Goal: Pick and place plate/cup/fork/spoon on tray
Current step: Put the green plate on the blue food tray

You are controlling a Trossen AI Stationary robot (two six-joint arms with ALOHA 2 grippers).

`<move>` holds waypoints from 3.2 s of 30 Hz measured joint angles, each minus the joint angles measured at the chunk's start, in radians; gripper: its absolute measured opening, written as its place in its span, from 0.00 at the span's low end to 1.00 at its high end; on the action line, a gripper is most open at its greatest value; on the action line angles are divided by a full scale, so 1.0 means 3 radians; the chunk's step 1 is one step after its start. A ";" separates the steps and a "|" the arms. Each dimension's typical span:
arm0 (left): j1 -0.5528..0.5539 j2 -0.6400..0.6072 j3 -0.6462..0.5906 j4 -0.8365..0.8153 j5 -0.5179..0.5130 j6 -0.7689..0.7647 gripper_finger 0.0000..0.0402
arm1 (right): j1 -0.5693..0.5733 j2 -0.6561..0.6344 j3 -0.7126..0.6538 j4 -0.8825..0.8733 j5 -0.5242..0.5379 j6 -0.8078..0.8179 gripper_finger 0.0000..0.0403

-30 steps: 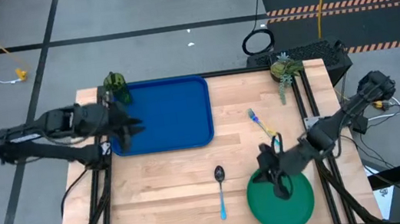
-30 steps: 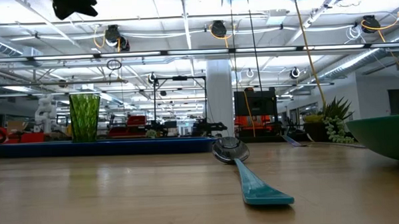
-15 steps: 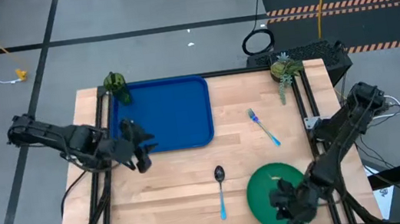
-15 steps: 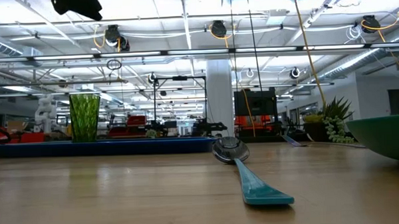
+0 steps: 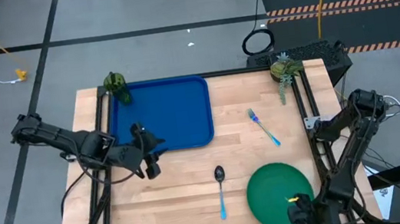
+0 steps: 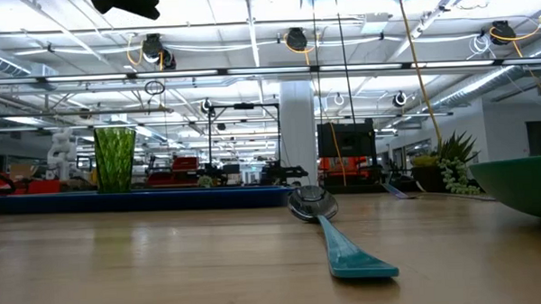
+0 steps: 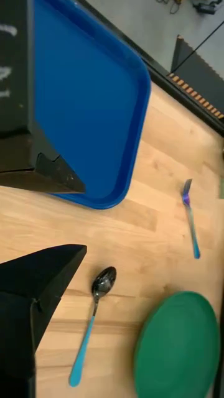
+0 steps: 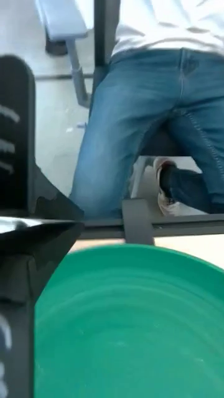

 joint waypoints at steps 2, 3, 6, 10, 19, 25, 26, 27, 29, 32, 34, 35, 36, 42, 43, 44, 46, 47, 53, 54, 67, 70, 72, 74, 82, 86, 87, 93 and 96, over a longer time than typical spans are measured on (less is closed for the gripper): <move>0.0000 -0.0012 0.0000 0.0000 -0.0005 -0.0001 0.37 | 0.0021 -0.0002 0.0000 0.0072 0.0106 0.0048 0.10; 0.0001 -0.0011 0.0000 0.0000 -0.0005 -0.0003 0.37 | 0.0028 -0.0001 0.0000 0.0106 0.0161 0.0043 0.12; 0.0000 -0.0012 0.0000 -0.0001 -0.0005 -0.0009 0.37 | 0.0060 -0.0001 0.0000 0.0118 0.0236 0.0013 0.22; 0.0001 -0.0012 0.0000 -0.0010 -0.0006 -0.0022 0.37 | 0.0136 0.0032 0.0000 0.0064 0.0377 -0.0382 0.30; 0.0001 -0.0012 0.0000 -0.0012 -0.0006 -0.0088 0.37 | 0.0202 0.0338 0.0000 0.0089 0.0466 -0.0783 0.32; 0.0003 -0.0012 0.0000 -0.0008 -0.0006 -0.0098 0.37 | 0.0202 0.0480 0.0000 0.0084 0.0459 -0.0961 0.32; 0.0003 -0.0012 0.0000 -0.0006 -0.0006 -0.0098 0.37 | 0.0199 0.0486 0.0000 0.0071 0.0486 -0.0977 0.31; 0.0003 -0.0012 0.0000 -0.0006 -0.0006 -0.0098 0.37 | 0.0199 0.0486 0.0000 0.0046 0.0519 -0.0983 0.30; 0.0003 -0.0012 0.0000 -0.0003 -0.0006 -0.0098 0.37 | 0.0199 0.0486 0.0000 -0.0033 0.0523 -0.0983 0.28; 0.0003 -0.0012 0.0000 -0.0003 -0.0017 -0.0095 0.37 | 0.0199 0.0486 0.0000 -0.0182 0.0522 -0.0967 0.23; 0.0003 -0.0012 0.0000 -0.0001 -0.0033 -0.0086 0.37 | 0.0199 0.0486 -0.0001 -0.0239 0.0523 -0.0967 0.19; 0.0003 -0.0012 0.0000 -0.0001 -0.0034 -0.0086 0.37 | 0.0199 0.0487 -0.0001 -0.0238 0.0523 -0.0968 0.17; 0.0003 -0.0012 0.0000 -0.0001 -0.0035 -0.0085 0.37 | 0.0199 0.0487 -0.0001 -0.0236 0.0523 -0.0975 0.15; 0.0003 -0.0012 0.0000 0.0000 -0.0038 -0.0072 0.37 | 0.0199 0.0479 0.0001 -0.0245 0.0553 -0.1026 0.02; 0.0003 -0.0012 0.0000 -0.0001 -0.0038 -0.0073 0.37 | 0.0199 0.0479 0.0002 -0.0257 0.0553 -0.1025 0.03; 0.0003 -0.0012 0.0000 0.0000 -0.0038 -0.0078 0.37 | 0.0199 0.0479 0.0004 -0.0274 0.0553 -0.1018 0.03; 0.0003 -0.0012 0.0000 0.0000 -0.0038 -0.0083 0.37 | 0.0199 0.0463 0.0016 -0.0358 0.0557 -0.0986 0.03; 0.0003 -0.0012 0.0000 -0.0001 -0.0038 -0.0083 0.37 | 0.0198 0.0456 0.0040 -0.0446 0.0577 -0.0982 0.02; 0.0003 -0.0012 0.0000 0.0000 -0.0038 -0.0097 0.37 | 0.0159 0.0444 0.0491 -0.1355 0.0869 -0.0994 0.00; 0.0003 -0.0012 0.0000 0.0000 -0.0038 -0.0112 0.37 | 0.0136 0.0444 0.0579 -0.1509 0.0896 -0.1013 0.00; 0.0003 0.0058 0.0000 0.0002 -0.0039 -0.0261 0.37 | -0.0261 0.0444 0.1227 -0.2248 0.1432 -0.1881 0.00; 0.0003 0.0069 -0.0001 0.0004 -0.0038 -0.0250 0.37 | -0.0355 0.0444 0.1263 -0.2298 0.1563 -0.2115 0.00; 0.0003 0.0068 -0.0001 0.0023 -0.0043 -0.0249 0.37 | -0.0438 0.0444 0.1272 -0.2291 0.1606 -0.2299 0.00; 0.0003 0.0068 -0.0001 0.0025 -0.0069 -0.0238 0.37 | -0.0534 0.0444 0.1272 -0.2288 0.1661 -0.2445 0.00; 0.0003 0.0054 -0.0001 0.0196 -0.0089 0.0032 0.37 | -0.0945 0.0444 0.1272 -0.2231 0.1659 -0.3059 0.00; 0.0003 0.0054 -0.0001 0.0197 -0.0087 0.0054 0.37 | -0.1174 0.0444 0.1272 -0.2086 0.1658 -0.3479 0.00; 0.0003 0.0054 -0.0001 0.0197 -0.0087 0.0053 0.37 | -0.1235 0.0444 0.1272 -0.2035 0.1655 -0.3597 0.00; 0.0000 0.0054 -0.0001 0.0190 -0.0086 0.0065 0.37 | -0.1651 0.0444 0.1272 -0.1611 0.1465 -0.4297 0.00; -0.0017 0.0054 -0.0001 0.0188 -0.0087 0.0042 0.37 | -0.1875 0.0444 0.1272 -0.1363 0.1283 -0.4658 0.00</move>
